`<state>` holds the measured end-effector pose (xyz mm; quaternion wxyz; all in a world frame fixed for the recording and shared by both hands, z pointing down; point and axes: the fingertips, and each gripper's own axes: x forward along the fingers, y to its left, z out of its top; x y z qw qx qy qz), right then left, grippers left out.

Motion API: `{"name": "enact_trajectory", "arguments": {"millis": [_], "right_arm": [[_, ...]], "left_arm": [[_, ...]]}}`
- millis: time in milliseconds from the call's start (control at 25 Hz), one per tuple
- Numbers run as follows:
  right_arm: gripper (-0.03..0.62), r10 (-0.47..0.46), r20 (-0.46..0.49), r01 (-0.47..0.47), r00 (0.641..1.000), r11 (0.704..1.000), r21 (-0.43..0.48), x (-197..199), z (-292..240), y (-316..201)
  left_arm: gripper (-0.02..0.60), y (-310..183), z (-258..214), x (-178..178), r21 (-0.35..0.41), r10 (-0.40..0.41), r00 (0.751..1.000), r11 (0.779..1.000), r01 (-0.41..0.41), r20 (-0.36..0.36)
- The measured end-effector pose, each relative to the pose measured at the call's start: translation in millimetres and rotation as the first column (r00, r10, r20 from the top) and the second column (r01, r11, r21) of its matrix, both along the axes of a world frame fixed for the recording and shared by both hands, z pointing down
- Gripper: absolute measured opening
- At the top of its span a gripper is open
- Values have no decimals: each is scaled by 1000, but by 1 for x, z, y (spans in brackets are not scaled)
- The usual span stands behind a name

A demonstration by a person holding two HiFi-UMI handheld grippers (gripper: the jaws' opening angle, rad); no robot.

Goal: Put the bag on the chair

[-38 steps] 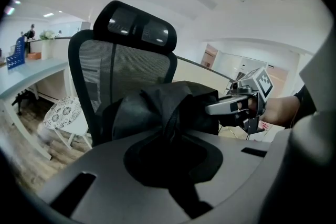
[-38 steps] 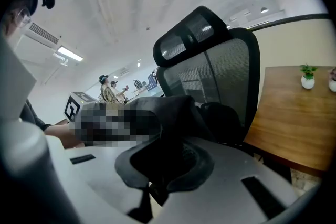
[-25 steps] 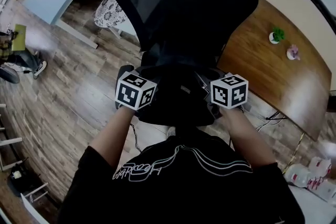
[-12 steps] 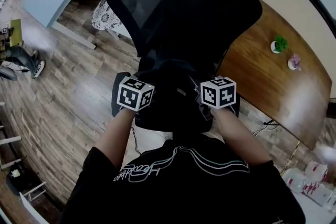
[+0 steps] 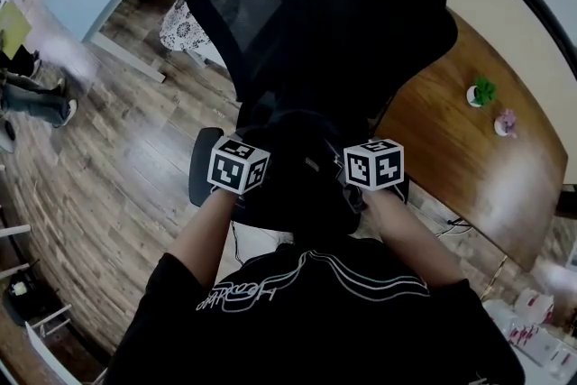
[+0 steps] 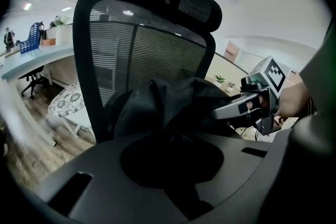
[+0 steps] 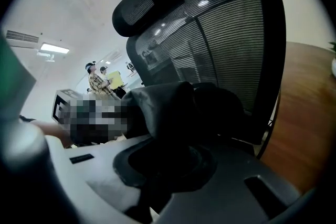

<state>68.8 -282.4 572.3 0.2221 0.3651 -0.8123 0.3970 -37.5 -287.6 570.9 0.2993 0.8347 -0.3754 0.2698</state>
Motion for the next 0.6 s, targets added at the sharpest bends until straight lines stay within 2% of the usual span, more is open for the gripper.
{"name": "enact_trajectory", "arguments": {"millis": [120,240,360,480,600], "right_arm": [[69,0,18,0,1000,1000,-19,-1,-1,1],[112,24,27,-23,999,1000,-15,1,-9,1],[167,19,19,-19,1000,1000,3,2,-15,4],[196,19,28,-19,999,1000,7,7,-16,10],[221,29,41,-30,999,999,29,13,-22,16]], "left_arm": [[66,0,1,-3,-11,-21,1000,1000,21,-12],[120,1,0,-5,-31,-51,996,998,49,-67],[202,5,0,-11,-58,-83,990,995,76,-113],[266,12,1,-16,-58,-85,991,995,79,-105],[301,20,-4,-21,-37,-82,992,996,79,-98]]}}
